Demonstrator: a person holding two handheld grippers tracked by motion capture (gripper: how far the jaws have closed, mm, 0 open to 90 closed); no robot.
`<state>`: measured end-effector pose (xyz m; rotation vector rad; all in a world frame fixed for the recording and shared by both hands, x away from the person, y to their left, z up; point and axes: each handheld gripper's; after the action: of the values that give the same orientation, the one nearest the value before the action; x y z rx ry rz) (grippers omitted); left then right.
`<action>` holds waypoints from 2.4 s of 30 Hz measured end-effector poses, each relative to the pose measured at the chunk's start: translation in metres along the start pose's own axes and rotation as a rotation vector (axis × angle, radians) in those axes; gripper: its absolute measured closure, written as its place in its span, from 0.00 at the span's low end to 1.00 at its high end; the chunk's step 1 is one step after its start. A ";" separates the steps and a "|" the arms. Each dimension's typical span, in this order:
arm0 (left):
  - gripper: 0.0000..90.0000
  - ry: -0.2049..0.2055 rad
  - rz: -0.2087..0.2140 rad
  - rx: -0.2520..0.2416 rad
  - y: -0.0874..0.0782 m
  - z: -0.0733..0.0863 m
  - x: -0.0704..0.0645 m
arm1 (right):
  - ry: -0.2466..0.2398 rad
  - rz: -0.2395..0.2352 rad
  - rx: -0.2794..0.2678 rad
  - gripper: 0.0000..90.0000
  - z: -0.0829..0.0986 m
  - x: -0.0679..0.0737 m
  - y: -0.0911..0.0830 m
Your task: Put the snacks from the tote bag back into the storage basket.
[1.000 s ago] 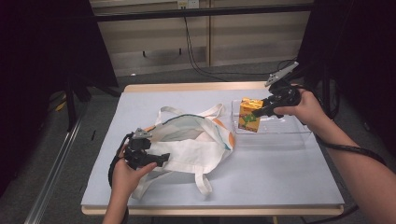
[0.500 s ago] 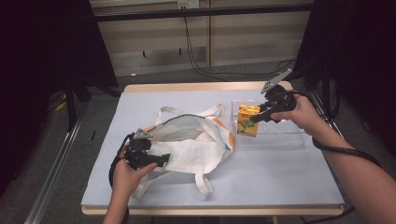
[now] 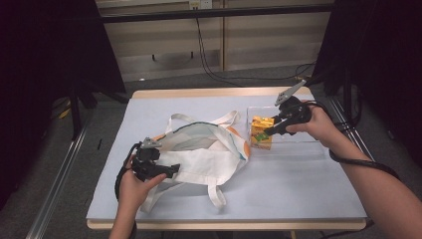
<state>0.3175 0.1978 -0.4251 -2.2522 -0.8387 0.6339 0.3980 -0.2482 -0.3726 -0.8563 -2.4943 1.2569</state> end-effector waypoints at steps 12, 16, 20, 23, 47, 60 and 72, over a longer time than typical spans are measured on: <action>0.15 0.013 -0.002 0.013 -0.002 0.000 -0.001 | -0.022 -0.005 0.010 0.56 0.010 0.002 0.012; 0.15 0.001 -0.010 0.005 -0.003 0.002 -0.001 | -0.024 -0.005 0.006 0.56 0.011 0.002 0.014; 0.15 0.002 -0.011 0.006 -0.002 0.003 -0.002 | -0.015 -0.011 -0.010 0.56 0.013 0.001 0.015; 0.15 0.007 -0.007 0.010 -0.002 0.002 -0.002 | -0.017 -0.010 -0.011 0.56 0.014 0.001 0.015; 0.15 0.008 -0.006 0.019 -0.001 0.002 -0.002 | -0.020 -0.010 -0.007 0.37 0.008 0.008 0.025; 0.15 0.016 -0.005 0.026 -0.001 0.002 -0.002 | 0.038 -0.039 -0.042 0.23 -0.002 0.011 0.020; 0.15 0.016 -0.003 0.017 -0.001 0.001 -0.003 | 0.127 0.038 -0.059 0.09 0.001 0.009 -0.002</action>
<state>0.3141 0.1963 -0.4248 -2.2377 -0.8256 0.6184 0.3897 -0.2449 -0.3726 -0.9706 -2.4367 1.1087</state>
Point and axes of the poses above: each handheld gripper's, and its own axes: y roughly forward along the jaws, z roughly out of its underside, x roughly to its left, and after that the axes turned 8 degrees about z, right-handed
